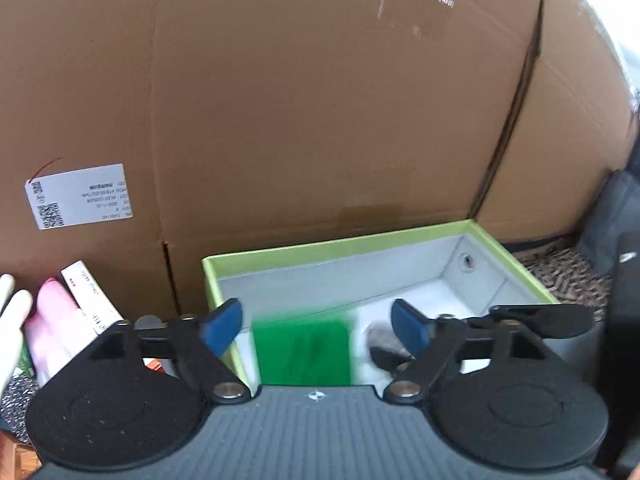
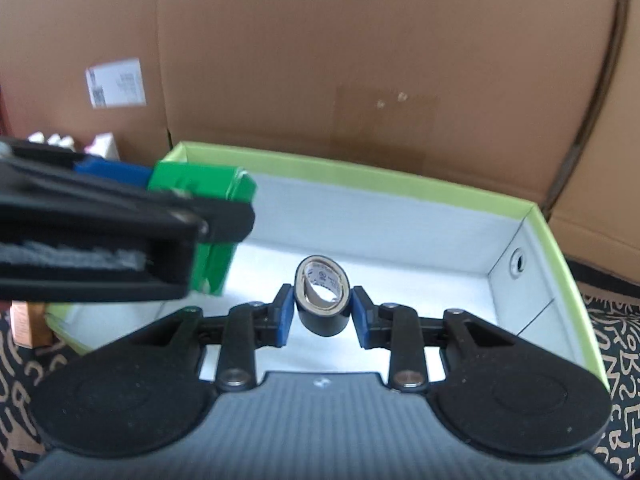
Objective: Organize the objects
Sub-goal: 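Carry both items into the lime-green box and open both tools, then move both tools back over the pile of items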
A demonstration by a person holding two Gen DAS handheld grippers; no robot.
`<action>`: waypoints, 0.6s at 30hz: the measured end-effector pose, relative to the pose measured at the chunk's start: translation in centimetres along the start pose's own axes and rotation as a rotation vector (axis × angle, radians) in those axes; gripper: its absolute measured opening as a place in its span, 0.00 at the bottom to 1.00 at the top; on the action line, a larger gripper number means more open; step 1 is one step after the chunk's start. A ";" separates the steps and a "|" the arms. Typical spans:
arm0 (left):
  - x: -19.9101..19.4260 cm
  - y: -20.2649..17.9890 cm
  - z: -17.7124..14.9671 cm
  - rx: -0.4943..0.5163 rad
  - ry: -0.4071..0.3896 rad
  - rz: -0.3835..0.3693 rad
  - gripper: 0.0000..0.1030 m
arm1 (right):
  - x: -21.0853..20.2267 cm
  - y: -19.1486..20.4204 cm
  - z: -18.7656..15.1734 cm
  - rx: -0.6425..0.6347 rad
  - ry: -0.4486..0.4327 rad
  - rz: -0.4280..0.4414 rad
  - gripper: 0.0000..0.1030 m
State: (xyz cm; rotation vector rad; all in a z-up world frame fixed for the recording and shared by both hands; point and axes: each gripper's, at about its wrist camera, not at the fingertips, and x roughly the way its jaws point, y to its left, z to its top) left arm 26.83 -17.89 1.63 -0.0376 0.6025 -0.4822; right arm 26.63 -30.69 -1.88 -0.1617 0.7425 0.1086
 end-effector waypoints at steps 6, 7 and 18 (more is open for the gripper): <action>-4.0 -0.5 0.7 0.011 -0.089 0.010 0.90 | -3.7 0.1 -0.2 -0.052 -0.096 -0.087 0.77; -5.2 -0.6 0.8 0.014 -0.119 0.020 0.90 | -5.0 0.2 -0.3 -0.056 -0.135 -0.100 0.80; -15.9 1.0 -5.3 -0.049 -0.189 0.115 0.93 | -16.6 3.7 -6.1 0.045 -0.407 -0.035 1.00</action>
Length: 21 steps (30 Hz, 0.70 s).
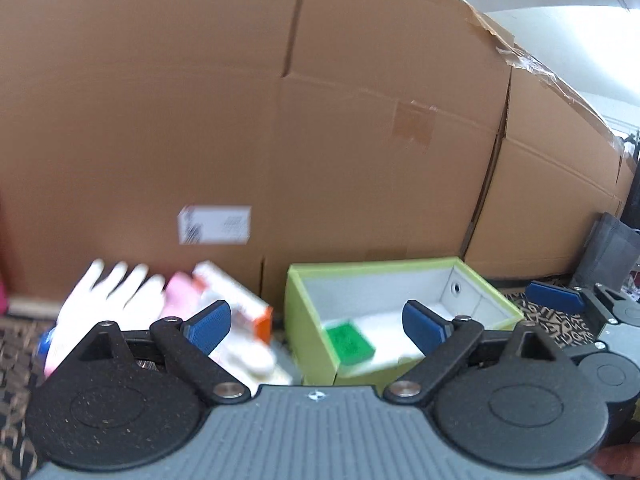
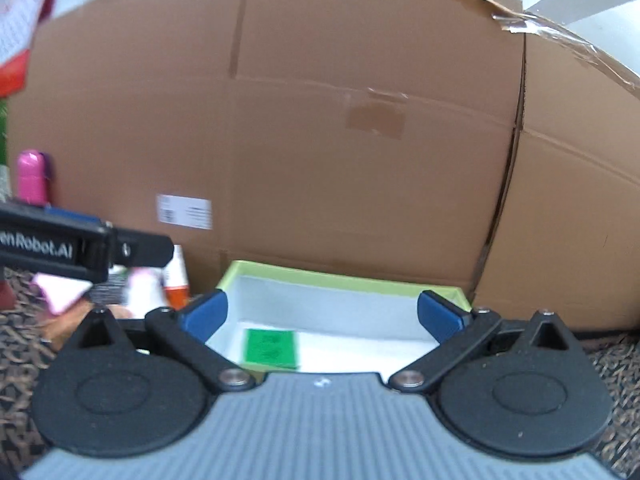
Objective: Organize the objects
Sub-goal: 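Move both tools back over the pile of items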
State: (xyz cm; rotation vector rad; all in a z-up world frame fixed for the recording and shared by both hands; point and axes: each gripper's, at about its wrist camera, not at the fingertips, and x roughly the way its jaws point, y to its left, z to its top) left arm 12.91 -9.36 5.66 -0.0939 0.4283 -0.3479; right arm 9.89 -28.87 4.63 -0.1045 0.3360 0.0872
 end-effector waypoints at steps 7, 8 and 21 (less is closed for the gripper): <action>-4.1 3.9 -4.8 -0.057 0.038 0.087 0.93 | -2.1 4.5 -4.0 0.042 0.044 0.095 1.00; -4.3 4.5 -5.3 -0.065 0.044 0.098 0.93 | -1.8 5.3 -4.6 0.042 0.059 0.111 1.00; -4.9 16.6 -8.1 -0.167 0.095 0.260 0.90 | 2.7 15.0 -7.5 0.038 0.209 0.306 0.97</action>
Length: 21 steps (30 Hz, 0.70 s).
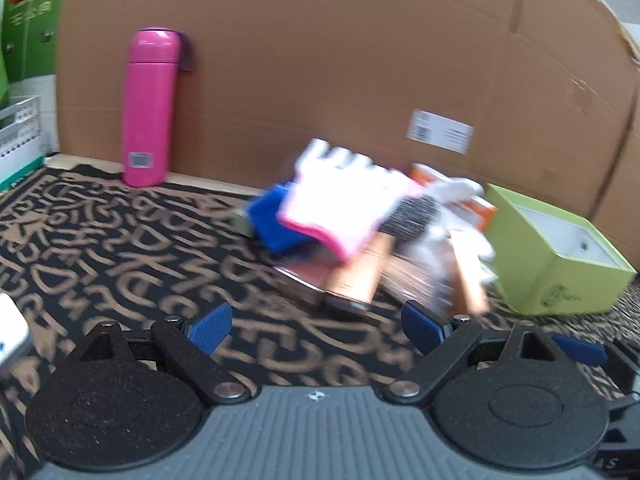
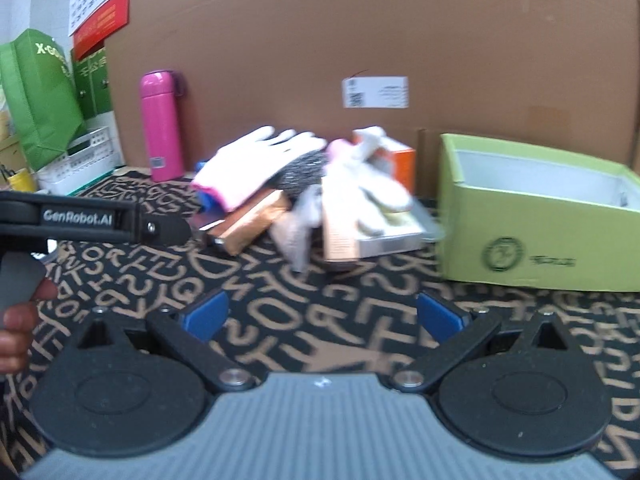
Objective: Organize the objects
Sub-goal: 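Move both tools back over the pile of items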
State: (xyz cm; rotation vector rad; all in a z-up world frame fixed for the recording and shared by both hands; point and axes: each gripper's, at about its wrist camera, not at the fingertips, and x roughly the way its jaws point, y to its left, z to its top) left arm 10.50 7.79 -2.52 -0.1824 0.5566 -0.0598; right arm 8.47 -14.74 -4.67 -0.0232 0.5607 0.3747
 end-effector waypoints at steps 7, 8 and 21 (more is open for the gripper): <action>0.4 4.2 1.9 -0.050 -0.030 0.035 0.90 | 6.5 4.7 3.6 -0.007 0.007 0.036 0.85; 0.5 4.5 2.1 -0.050 -0.033 0.040 0.90 | 7.8 5.5 4.1 -0.024 0.015 0.027 0.82; 6.4 1.1 2.2 0.141 0.031 -0.156 0.84 | 6.6 3.2 1.9 -0.005 0.083 0.012 0.29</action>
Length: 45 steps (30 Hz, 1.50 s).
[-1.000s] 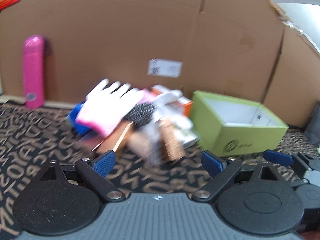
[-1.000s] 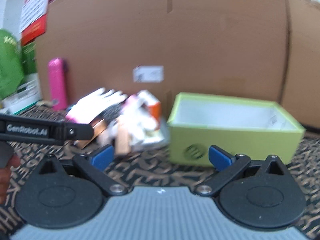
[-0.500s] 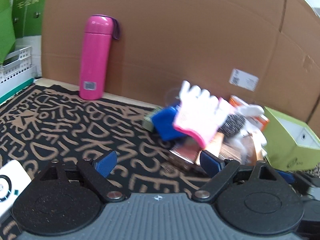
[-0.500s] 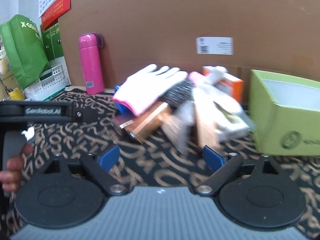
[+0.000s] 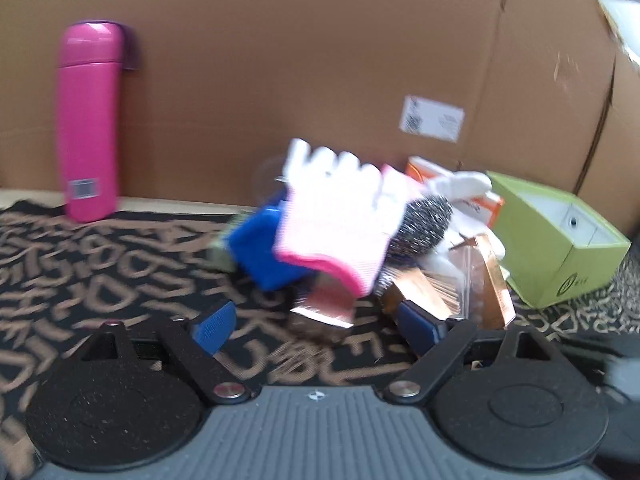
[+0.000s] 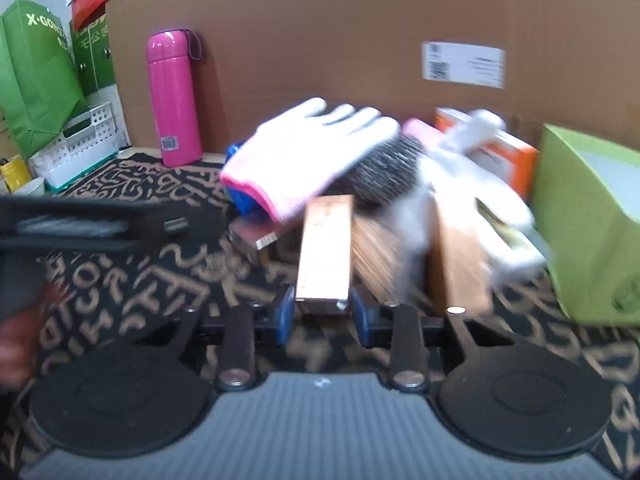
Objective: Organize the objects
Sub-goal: 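Move both tools back over the pile of items, then grasp the slim teal box with the left tool while the right tool grasps the copper box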
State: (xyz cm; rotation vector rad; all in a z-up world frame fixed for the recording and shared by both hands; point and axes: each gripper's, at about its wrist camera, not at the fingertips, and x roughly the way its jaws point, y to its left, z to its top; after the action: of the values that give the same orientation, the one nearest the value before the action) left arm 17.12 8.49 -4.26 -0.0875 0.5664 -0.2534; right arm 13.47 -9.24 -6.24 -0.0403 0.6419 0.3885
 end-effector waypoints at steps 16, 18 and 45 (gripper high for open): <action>-5.3 -3.1 -5.2 0.059 0.143 0.006 0.41 | -7.3 -1.6 -3.8 0.001 0.015 0.002 0.29; -7.4 -4.2 -6.8 0.074 0.150 0.007 0.42 | -8.2 -1.9 -4.4 0.006 0.025 0.009 0.29; -4.5 -6.9 -5.8 0.119 0.146 0.113 0.41 | -4.1 -2.2 -2.8 -0.044 0.058 0.067 0.30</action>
State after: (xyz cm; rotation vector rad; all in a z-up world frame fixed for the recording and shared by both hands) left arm 8.83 2.91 -5.75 0.0788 0.6975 -0.1844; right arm 9.66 -13.06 -6.26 -0.0726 0.6931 0.4673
